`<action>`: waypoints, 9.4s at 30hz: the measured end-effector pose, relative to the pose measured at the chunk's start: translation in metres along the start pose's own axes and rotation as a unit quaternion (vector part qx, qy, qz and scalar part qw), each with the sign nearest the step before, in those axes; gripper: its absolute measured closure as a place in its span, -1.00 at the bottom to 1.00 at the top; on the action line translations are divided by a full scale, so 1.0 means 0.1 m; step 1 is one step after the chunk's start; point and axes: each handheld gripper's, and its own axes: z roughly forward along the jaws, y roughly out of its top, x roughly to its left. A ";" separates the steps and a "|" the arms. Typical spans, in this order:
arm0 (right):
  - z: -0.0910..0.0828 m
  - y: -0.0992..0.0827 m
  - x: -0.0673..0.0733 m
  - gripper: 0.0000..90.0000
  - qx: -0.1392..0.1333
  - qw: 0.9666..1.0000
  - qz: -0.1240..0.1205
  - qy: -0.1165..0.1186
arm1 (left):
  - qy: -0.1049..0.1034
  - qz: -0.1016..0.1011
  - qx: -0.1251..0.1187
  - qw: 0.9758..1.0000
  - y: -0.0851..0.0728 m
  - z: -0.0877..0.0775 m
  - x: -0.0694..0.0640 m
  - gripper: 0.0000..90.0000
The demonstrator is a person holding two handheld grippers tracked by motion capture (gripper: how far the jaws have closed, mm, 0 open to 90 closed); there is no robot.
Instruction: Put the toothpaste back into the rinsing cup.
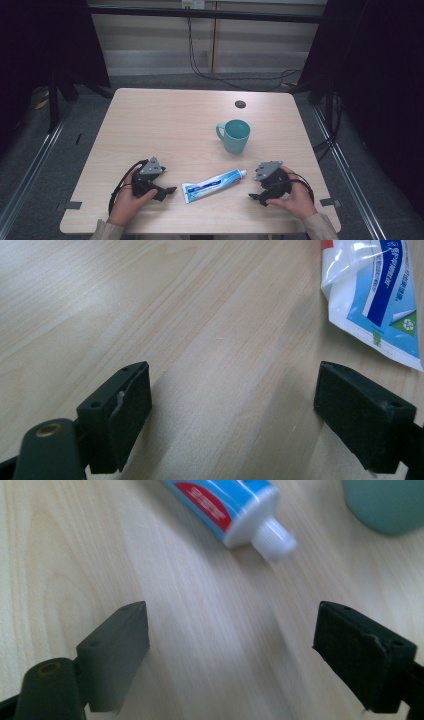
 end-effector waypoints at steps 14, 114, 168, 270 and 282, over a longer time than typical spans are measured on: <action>0.04 0.60 0.00 -0.61 0.073 0.992 -0.098 0.036 | 0.000 0.000 -0.001 1.000 0.00 0.00 0.00 -0.66; 0.13 1.05 -0.26 0.63 -0.003 0.992 -0.049 0.119 | 0.001 -0.005 0.000 1.000 0.00 0.00 0.00 -0.66; -0.42 0.91 -0.60 0.63 -0.160 0.978 0.131 0.025 | 0.003 -0.004 -0.001 1.000 0.00 0.00 0.00 -0.66; -0.37 1.05 -1.23 0.62 -0.305 0.917 0.253 -0.053 | 0.002 -0.006 -0.002 1.000 0.00 0.00 0.00 -0.66; -0.26 1.08 -1.27 0.61 -0.300 0.918 0.253 -0.059 | 0.002 -0.005 -0.001 1.000 0.00 0.00 0.00 -0.66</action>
